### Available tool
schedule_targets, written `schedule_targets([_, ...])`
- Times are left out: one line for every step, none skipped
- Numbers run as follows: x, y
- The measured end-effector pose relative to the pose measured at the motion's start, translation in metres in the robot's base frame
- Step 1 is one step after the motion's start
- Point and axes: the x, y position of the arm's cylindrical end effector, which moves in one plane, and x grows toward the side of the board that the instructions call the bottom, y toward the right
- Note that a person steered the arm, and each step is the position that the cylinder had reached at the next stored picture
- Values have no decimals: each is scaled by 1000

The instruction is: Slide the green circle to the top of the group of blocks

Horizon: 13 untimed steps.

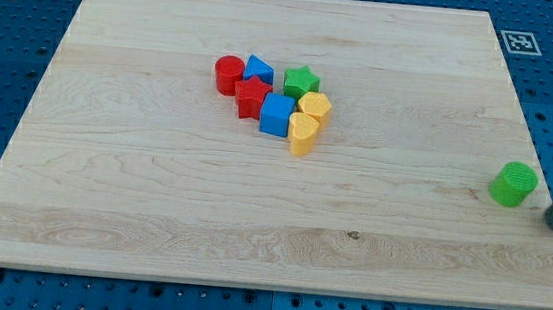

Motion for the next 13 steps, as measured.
schedule_targets([-29, -56])
schedule_targets([-84, -102])
schedule_targets([-88, -111])
schedule_targets([-43, -104])
schedule_targets([-33, -68])
schedule_targets([-58, -32])
schedule_targets([-87, -29])
schedule_targets([-56, -29])
schedule_targets([-38, -9])
schedule_targets([-68, 10])
schedule_targets([-110, -19])
schedule_targets([-138, -41])
schedule_targets([-121, -19])
